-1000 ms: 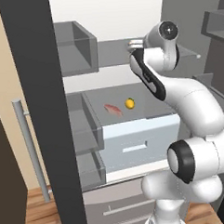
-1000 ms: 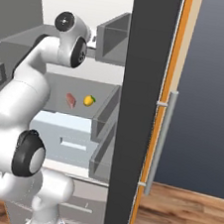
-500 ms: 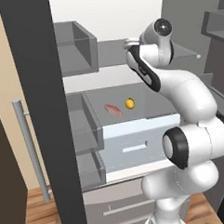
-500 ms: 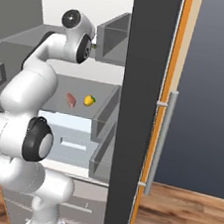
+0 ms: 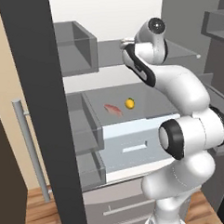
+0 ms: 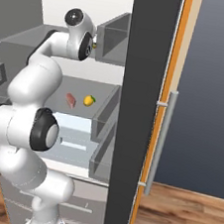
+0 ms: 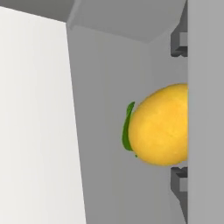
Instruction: Place one lemon and one steak in each tupperware on the nearby counter, to pack two identical lunches.
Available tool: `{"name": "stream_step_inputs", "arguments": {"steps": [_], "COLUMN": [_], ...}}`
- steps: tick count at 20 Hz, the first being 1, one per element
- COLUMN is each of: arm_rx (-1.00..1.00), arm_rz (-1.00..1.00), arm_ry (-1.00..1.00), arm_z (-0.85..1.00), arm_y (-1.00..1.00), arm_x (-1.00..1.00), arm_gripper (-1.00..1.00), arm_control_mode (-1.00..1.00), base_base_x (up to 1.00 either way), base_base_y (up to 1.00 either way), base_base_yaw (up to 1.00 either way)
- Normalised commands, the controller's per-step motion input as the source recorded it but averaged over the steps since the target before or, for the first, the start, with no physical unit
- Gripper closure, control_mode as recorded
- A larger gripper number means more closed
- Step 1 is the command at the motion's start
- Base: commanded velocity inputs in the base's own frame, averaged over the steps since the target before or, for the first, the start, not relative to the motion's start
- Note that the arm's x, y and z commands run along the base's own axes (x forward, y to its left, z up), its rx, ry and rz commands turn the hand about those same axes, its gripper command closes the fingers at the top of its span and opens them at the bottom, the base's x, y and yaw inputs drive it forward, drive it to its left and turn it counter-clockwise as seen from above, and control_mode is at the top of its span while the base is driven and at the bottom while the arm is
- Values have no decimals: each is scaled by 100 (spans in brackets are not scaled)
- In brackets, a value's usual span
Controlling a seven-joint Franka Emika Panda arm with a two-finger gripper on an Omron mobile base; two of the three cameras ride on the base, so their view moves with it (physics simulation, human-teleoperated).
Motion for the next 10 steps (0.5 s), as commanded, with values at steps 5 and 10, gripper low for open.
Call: {"name": "stream_step_inputs", "arguments": {"steps": [5,10], "arm_rx": [0,0], "arm_rz": [0,0], "arm_ry": [0,0], "arm_z": [-12,-14], "arm_y": [10,8], "arm_x": [31,26], "arm_gripper": [-100,-100], "arm_control_mode": [-100,-100], "base_base_x": [0,0], "base_base_y": [0,0], "base_base_yaw": [0,0]}}
